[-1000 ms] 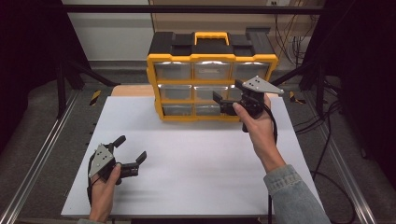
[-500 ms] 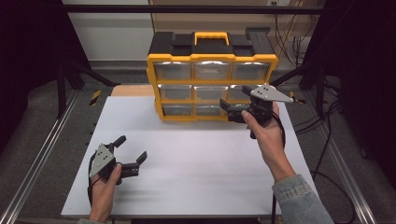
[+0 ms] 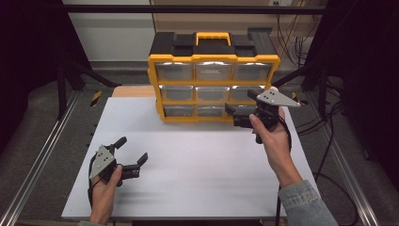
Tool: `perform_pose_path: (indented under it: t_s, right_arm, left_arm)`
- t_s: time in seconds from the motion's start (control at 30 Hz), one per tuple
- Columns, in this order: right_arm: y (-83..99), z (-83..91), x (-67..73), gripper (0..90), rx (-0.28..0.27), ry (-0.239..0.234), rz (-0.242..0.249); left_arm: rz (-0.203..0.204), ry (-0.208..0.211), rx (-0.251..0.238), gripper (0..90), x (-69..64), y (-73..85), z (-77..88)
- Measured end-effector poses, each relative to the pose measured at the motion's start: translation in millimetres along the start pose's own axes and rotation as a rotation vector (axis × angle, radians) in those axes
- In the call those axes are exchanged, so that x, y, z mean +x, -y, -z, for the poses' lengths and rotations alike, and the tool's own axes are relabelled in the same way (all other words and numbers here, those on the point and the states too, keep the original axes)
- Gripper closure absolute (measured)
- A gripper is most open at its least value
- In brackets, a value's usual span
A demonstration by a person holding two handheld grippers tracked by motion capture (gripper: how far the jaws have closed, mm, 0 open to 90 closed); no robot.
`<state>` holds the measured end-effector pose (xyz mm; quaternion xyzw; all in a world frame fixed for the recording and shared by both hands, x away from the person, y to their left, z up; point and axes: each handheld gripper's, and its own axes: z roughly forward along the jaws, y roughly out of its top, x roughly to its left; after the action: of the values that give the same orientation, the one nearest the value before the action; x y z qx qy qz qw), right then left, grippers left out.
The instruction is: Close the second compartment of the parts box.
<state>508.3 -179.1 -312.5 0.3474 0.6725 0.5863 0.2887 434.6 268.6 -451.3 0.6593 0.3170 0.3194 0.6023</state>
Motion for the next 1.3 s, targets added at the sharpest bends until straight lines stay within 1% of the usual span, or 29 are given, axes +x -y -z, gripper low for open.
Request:
perform_pose_path:
  t_s: [0.17,0.33,0.4,0.57,0.87,1.1,1.2,1.3]
  right_arm:
    - [1.3,4.6,-1.3,5.2,0.001,0.002,0.006]
    - [4.5,12.5,-3.1,5.1,0.002,0.008,-0.002]
    - [5.6,15.1,-3.7,5.1,0.002,0.010,0.000]
    - [7.9,21.9,-5.4,5.1,-0.001,0.015,0.000]
    - [14.5,31.8,-6.6,4.6,-0.003,0.024,0.001]
    - [21.0,44.0,-10.6,3.4,-0.010,0.041,-0.006]
    - [22.4,46.8,-11.6,3.4,-0.012,0.046,-0.003]
    - [25.8,54.5,-12.8,3.5,-0.016,0.050,-0.002]
  left_arm:
    - [-0.002,0.001,0.002,1.1,-0.1,0.0,-0.2]
    - [-0.005,0.000,0.003,1.1,-0.3,0.0,-0.2]
    - [-0.015,-0.001,0.008,1.1,-1.0,0.0,-0.7]
    - [-0.022,0.004,0.012,1.1,-2.1,0.0,-1.2]
    - [-0.014,0.002,0.010,1.1,-1.3,0.1,-0.9]
    - [-0.018,0.006,0.010,1.1,-1.8,0.0,-0.9]
    - [-0.012,0.004,0.007,1.0,-1.9,0.1,-1.0]
    - [-0.012,0.004,0.006,1.0,-1.7,0.0,-0.9]
